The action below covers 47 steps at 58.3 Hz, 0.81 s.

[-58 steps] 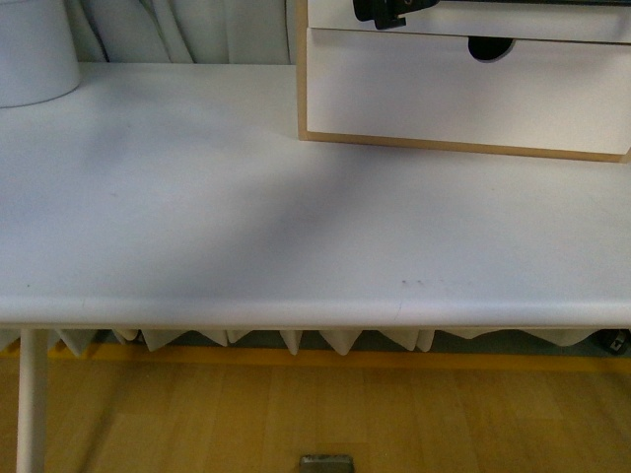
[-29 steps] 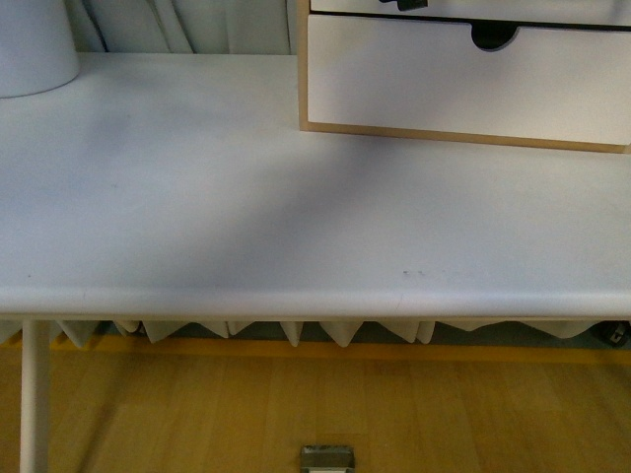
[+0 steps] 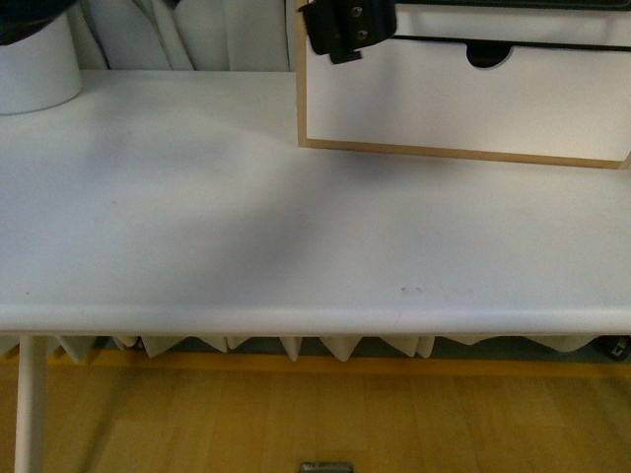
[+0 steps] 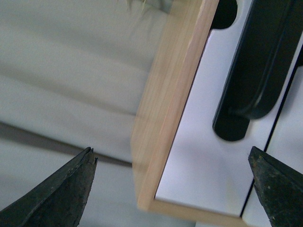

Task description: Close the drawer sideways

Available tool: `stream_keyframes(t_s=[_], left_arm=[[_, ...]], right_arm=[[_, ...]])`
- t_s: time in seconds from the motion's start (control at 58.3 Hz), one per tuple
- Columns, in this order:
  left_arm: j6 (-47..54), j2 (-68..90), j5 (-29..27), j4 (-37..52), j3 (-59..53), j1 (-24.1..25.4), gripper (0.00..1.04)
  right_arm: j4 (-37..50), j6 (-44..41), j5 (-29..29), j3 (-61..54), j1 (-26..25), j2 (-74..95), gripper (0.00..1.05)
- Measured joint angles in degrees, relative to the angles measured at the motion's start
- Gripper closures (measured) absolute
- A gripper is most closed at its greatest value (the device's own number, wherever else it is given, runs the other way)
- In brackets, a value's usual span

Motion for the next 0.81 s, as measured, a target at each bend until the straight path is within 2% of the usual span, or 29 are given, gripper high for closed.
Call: stream_keyframes(t_s=[0.12, 0.309, 0.429, 0.531, 0.686, 0.806], left_arm=[[-4.07, -6.08, -0.79, 2.69, -8.22, 2.6, 0.06], [-16.68, -17.38, -2.64, 4.98, -21.07, 8.09, 0.06], [-24.57, -27.63, -3.67, 5.92, -31.91, 10.49, 0.06], [-29.16, -35.65, -4.37, 4.85, -39.39, 11.32, 0.06], [-35.17, -48.78, -6.71, -1.97, -48.61, 13.11, 0.06], [-43.74, -59.95, -9.53, -13.94, -52.48, 16.52, 0.06]], right_arm=[[1.75, 1.14, 0.09, -6.14, 0.44, -7.28, 0.09], [3.08, 4.31, 1.66, -16.48, 2.16, -19.5, 0.09], [3.54, 8.35, 4.76, -24.52, 3.61, -30.21, 0.09], [3.82, 10.19, 9.68, -30.77, 5.2, -39.01, 0.09], [0.79, 14.16, 15.85, -38.97, 8.11, -51.54, 0.09], [-2.67, 17.86, 19.08, -44.46, 10.45, -61.9, 0.09]])
